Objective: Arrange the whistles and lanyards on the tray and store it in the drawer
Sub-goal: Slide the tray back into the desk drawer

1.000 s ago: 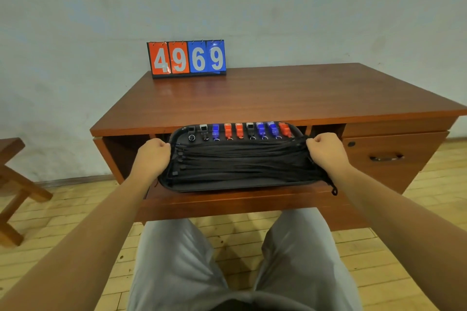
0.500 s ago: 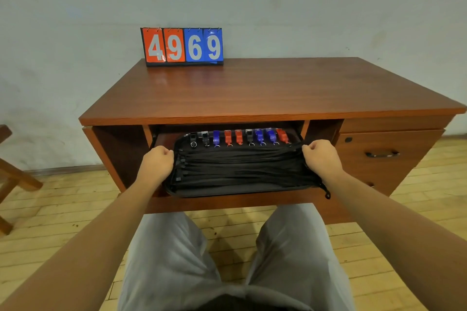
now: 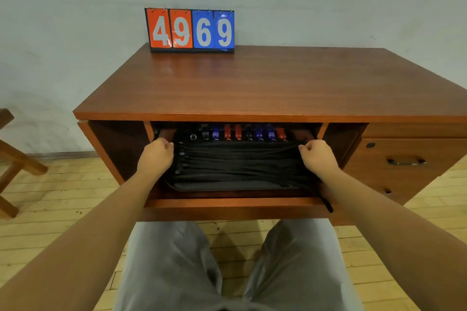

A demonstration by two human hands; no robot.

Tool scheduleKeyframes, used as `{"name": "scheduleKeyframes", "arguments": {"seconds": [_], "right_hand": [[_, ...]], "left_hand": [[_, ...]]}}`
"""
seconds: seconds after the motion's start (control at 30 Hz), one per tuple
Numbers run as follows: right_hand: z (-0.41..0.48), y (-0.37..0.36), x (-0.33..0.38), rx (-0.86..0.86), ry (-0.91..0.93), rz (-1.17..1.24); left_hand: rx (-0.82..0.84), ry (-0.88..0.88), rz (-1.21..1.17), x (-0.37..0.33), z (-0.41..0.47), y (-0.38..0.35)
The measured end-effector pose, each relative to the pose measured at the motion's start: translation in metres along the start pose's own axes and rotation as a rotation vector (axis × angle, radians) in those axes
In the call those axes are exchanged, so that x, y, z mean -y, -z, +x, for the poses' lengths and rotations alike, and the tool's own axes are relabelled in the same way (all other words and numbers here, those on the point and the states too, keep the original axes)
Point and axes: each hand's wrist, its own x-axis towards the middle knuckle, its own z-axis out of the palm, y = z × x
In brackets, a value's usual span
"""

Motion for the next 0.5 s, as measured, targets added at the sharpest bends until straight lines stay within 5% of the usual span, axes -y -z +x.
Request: {"name": "scheduleKeyframes", "arguments": {"seconds": [0.5], "right_hand": [[0.031,-0.006,0.004,0.064,0.099,-0.068]], "left_hand": [[0.037,0.002,0.063,0.004,0.034,-0.005]]}}
